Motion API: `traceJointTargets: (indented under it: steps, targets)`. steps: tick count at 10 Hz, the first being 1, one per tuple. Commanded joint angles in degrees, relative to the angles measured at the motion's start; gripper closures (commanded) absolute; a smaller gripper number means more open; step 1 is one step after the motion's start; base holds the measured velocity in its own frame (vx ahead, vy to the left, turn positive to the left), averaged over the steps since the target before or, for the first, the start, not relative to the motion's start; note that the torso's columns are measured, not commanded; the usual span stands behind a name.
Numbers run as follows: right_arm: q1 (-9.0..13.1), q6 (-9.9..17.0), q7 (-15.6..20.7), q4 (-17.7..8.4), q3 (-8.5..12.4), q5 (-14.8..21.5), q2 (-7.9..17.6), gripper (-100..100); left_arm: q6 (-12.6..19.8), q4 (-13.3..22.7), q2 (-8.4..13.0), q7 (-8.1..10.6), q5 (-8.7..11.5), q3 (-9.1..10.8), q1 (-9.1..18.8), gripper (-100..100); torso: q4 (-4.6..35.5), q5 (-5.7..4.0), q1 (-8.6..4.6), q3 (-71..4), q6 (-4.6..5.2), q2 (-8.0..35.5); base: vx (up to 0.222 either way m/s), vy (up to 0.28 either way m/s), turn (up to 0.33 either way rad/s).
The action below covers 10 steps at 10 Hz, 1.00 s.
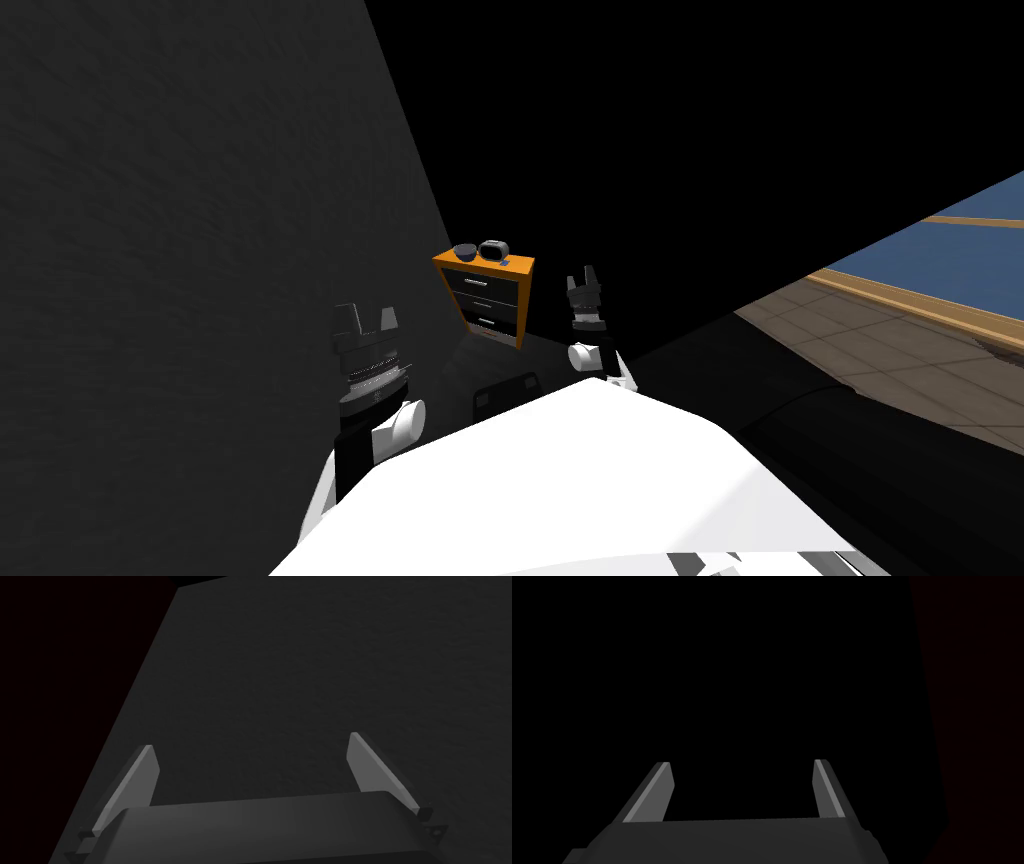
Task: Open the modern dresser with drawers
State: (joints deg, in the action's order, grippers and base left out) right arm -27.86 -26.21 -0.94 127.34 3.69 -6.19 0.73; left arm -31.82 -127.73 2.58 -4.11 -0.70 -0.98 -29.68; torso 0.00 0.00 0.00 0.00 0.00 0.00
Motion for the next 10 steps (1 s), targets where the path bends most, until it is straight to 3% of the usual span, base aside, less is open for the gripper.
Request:
traceJointTargets:
  steps: [1, 9, 10]
  targets:
    - [0.00, 0.00, 0.00, 0.00, 0.00, 0.00, 0.00, 0, 0.00, 0.00, 0.00, 0.00, 0.00, 0.00, 0.00, 0, 2.35, 0.00, 0.00, -4.67, 0.00, 2.32, 0.000, 0.000, 0.000]
    - [0.00, -0.01, 0.00, 0.02, 0.00, 0.00, 0.00, 0, -0.01, -0.02, 0.00, 0.00, 0.00, 0.00, 0.00, 0, 35.37, 0.00, 0.00, -70.73, 0.00, 35.39, 0.000, 0.000, 0.000]
    - [0.00, -0.01, 0.00, 0.02, 0.00, 0.00, 0.00, 0, 0.25, 1.25, 1.71, -0.07, -0.24, -0.32, 0.43, -100, 39.60, 0.00, 0.00, -79.19, 0.00, 39.62, 0.014, 0.009, -0.046]
